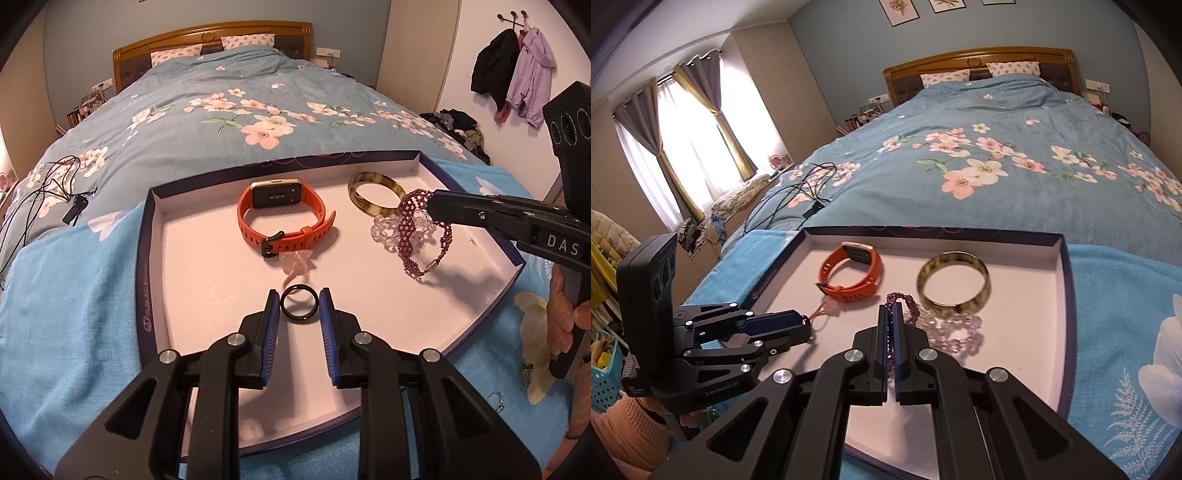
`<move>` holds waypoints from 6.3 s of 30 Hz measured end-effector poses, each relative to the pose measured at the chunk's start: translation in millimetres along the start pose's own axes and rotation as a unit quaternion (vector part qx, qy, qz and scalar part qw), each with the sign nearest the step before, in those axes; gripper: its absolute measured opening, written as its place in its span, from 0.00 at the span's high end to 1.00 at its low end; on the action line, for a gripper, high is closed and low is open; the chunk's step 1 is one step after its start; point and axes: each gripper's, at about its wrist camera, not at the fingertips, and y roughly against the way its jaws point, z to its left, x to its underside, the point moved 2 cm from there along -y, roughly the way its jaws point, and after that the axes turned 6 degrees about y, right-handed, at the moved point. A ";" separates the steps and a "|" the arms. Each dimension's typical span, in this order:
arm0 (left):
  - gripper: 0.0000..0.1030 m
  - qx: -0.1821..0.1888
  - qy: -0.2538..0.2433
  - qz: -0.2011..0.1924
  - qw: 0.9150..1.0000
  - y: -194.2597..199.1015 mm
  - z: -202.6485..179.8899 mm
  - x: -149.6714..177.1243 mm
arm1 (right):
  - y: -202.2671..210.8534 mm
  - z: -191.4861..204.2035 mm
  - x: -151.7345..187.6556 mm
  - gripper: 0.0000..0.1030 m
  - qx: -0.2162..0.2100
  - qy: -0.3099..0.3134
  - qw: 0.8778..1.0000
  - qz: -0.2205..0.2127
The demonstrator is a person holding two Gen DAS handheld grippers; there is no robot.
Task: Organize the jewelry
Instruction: 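Lower the purple bracelet into the box with the right tool while the left tool drops the black ring in, then grasp the silver ring with the right tool while the left tool grasps the yellow round charm, then carry the silver ring with the right tool while the left tool carries the yellow charm to the box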
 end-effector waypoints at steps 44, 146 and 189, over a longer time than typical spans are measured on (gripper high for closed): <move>0.57 0.020 -0.023 -0.075 0.997 111.4 -8.5 68.3 | 65.2 37.8 57.8 0.67 0.000 0.055 0.999 0.000; 0.81 0.046 -0.014 -0.077 0.996 124.2 -40.0 88.4 | 88.3 67.2 80.2 0.86 0.045 0.094 0.994 -0.014; 0.81 0.017 -0.007 -0.072 0.997 82.4 -21.0 29.3 | 40.8 39.8 31.2 0.86 0.059 0.106 0.993 0.005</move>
